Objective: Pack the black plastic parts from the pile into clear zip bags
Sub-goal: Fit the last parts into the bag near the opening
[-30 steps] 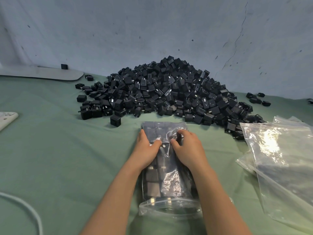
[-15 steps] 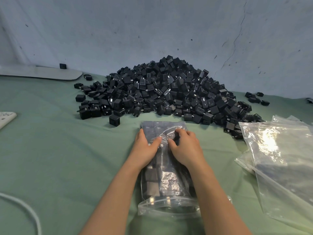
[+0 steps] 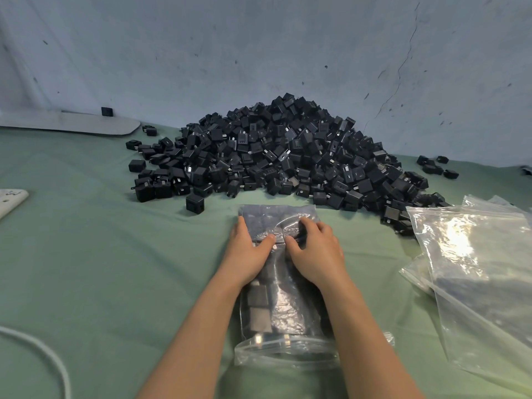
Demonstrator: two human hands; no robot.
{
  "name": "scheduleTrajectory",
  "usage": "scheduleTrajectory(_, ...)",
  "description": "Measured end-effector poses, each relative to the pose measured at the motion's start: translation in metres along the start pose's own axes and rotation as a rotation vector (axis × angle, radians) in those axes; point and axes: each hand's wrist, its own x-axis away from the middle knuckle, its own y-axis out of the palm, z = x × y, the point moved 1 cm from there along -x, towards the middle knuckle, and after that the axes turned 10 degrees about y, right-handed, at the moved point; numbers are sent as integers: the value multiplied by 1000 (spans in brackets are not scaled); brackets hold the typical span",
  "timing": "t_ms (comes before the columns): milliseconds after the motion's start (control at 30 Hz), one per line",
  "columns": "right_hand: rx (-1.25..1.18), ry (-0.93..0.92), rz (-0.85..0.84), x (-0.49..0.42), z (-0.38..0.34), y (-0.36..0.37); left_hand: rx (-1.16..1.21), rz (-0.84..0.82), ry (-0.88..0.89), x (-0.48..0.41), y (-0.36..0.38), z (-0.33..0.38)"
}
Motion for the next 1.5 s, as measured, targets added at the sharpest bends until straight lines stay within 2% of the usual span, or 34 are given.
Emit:
scheduleTrajectory(200,-20,7,-22,1,0,-2,79,22,-32,0,0,-1)
scheduleTrajectory(300,-34,11,-44,1,0,-9,113,100,-60,-3,-2,-3)
scheduleTrajectory(433,-32,-51,0,1,-15,-18,-205,357,-79,-21,-26,-8)
scheduleTrajectory(500,-34,-140,0,1,-35,-18,-412,415,-82,-32,-42,-15)
scheduleTrajectory(633,-19,-265,-82,-1,-75,-10,-679,347,-69,-57,-60,-26)
scheduleTrajectory(733,70,-284,-159,-5,-90,3,-760,253,-104,-70,-63,-32)
scheduleTrajectory(800,75,-276,-198,-6,-94,10,-781,278,-120,-72,-63,-35)
scheduleTrajectory(900,52,-287,-195,-8,-93,14,-654,435,-71,-69,-68,-29)
scheduleTrajectory(967,-26,-305,-160,-9,-89,11,-474,492,13,-66,-68,-21)
scheduleTrajectory(1000,-103,-313,-140,-8,-87,8,-319,509,45,-65,-67,-16)
scheduleTrajectory(1067,-304,-326,-100,-4,-81,1,150,500,23,-58,-62,1)
scheduleTrajectory(1133,-478,-336,-65,3,-74,-7,533,382,-57,-46,-53,17)
scheduleTrajectory(1167,-530,-351,-64,8,-69,-11,614,319,-81,-38,-50,25)
scheduleTrajectory(1267,-519,-403,-127,25,-53,-19,635,185,-90,-14,-43,37)
scheduleTrajectory(1433,-464,-482,-244,56,-25,-34,454,-57,-66,20,-36,53)
scheduleTrajectory(1500,-454,-499,-292,68,-12,-38,405,-90,-62,30,-35,58)
